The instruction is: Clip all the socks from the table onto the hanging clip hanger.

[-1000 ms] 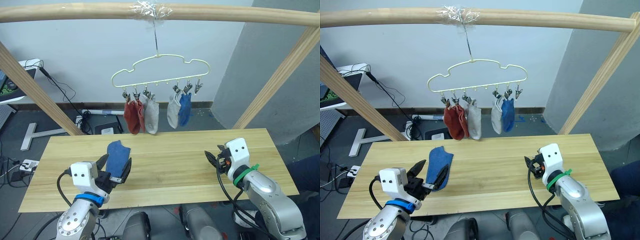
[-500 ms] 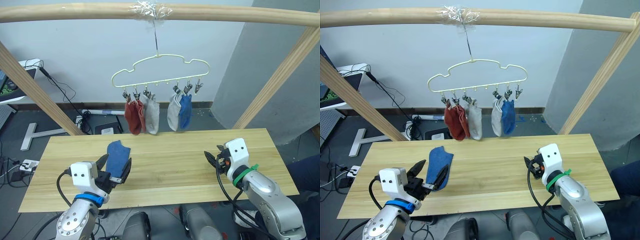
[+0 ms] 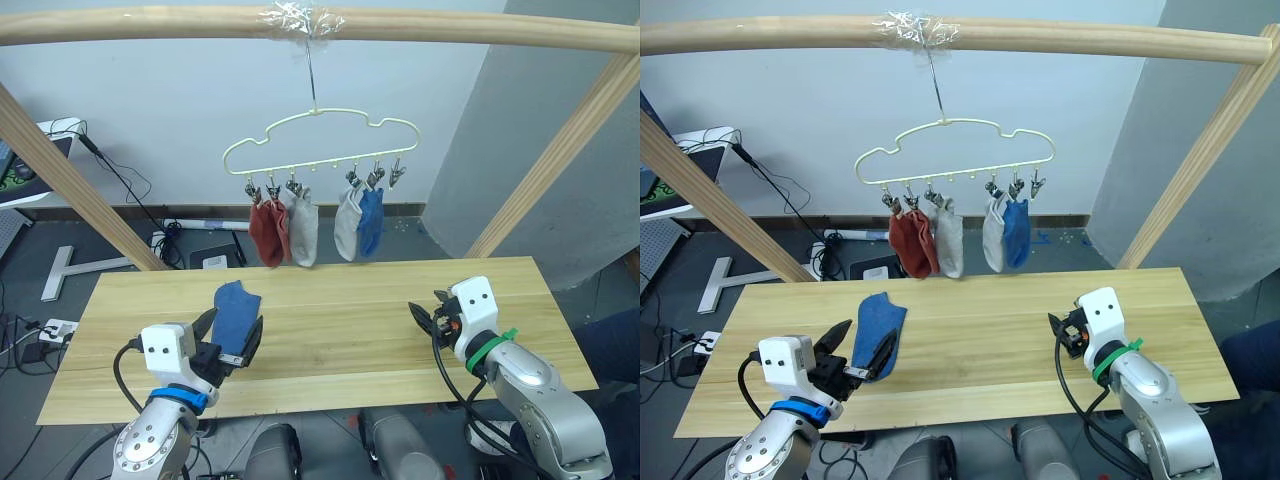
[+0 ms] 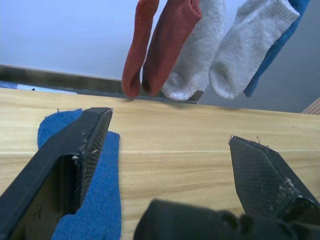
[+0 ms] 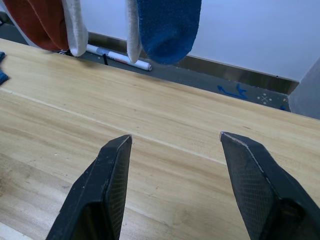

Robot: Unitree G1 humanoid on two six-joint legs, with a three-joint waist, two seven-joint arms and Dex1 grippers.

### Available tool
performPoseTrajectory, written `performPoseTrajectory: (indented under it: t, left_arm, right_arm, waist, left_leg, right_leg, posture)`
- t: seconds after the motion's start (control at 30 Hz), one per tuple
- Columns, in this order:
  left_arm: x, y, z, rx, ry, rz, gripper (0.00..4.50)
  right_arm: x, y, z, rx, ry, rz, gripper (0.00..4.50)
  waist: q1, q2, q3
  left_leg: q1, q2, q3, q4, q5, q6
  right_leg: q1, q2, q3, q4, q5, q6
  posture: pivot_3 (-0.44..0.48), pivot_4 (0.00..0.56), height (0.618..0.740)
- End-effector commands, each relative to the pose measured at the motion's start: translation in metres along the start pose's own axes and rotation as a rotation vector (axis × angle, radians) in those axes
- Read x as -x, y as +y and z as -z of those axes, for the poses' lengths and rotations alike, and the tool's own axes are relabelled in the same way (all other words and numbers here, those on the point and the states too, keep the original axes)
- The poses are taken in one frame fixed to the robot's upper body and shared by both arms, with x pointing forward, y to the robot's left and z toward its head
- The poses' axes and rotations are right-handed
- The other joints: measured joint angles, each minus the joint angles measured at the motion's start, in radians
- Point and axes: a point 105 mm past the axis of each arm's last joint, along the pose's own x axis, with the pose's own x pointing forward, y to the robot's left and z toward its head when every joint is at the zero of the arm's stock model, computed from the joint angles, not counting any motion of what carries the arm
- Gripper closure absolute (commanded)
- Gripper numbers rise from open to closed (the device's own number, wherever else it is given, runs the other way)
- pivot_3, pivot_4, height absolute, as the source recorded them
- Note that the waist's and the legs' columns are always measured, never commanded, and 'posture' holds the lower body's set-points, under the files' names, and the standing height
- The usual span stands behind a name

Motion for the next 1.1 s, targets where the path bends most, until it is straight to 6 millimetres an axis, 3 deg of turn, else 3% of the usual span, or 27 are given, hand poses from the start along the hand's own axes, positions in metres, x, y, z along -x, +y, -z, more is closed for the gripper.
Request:
performPoseTrajectory:
  t: [0.03,0.5,0.9,1.0,1.1]
  left_arm:
    - [-0.002,-0.002,-0.018,-0.018,-0.054,0.025,0.19]
    - [-0.036,-0.008,-0.073,-0.129,-0.125,0.233,0.19]
    - [-0.06,-0.017,-0.118,-0.168,-0.184,0.444,0.19]
    - [-0.066,-0.021,-0.132,-0.179,-0.216,0.479,0.15]
    - [-0.069,-0.022,-0.139,-0.19,-0.231,0.493,0.15]
  right_arm:
    - [0.001,0.006,-0.021,0.007,-0.076,-0.03,1.59]
    - [-0.02,0.011,-0.073,-0.025,-0.17,-0.029,1.59]
    - [-0.041,0.013,-0.12,-0.048,-0.249,0.071,1.59]
    - [-0.043,0.014,-0.125,-0.058,-0.26,0.089,2.16]
    - [-0.045,0.014,-0.125,-0.071,-0.254,0.099,3.14]
  waist:
    - [0.0,0.0,0.0]
    - [-0.001,0.0,0.0]
    - [-0.003,0.001,0.0]
    - [-0.002,0.001,0.0]
    - [-0.003,0.001,0.0]
  left_leg:
    - [0.0,0.0,0.0,0.0,0.0,0.0]
    - [-0.001,0.0,-0.001,0.0,0.0,0.0]
    - [-0.001,0.0,-0.001,0.0,0.0,0.0]
    - [-0.002,0.0,-0.003,0.0,0.0,0.0]
    - [-0.002,0.0,-0.002,0.0,0.0,0.0]
  right_leg:
    - [0.0,0.0,0.0,0.0,0.0,0.0]
    - [0.0,0.001,-0.001,0.0,0.001,0.0]
    - [0.0,0.001,-0.002,0.001,0.002,-0.001]
    - [0.0,0.001,-0.002,0.001,0.003,-0.003]
    - [0.0,0.001,-0.002,0.001,0.003,-0.003]
  posture:
    - [-0.239,0.215,0.74]
    - [-0.256,0.216,0.74]
    - [-0.265,0.22,0.74]
    - [-0.268,0.22,0.74]
    - [-0.267,0.221,0.74]
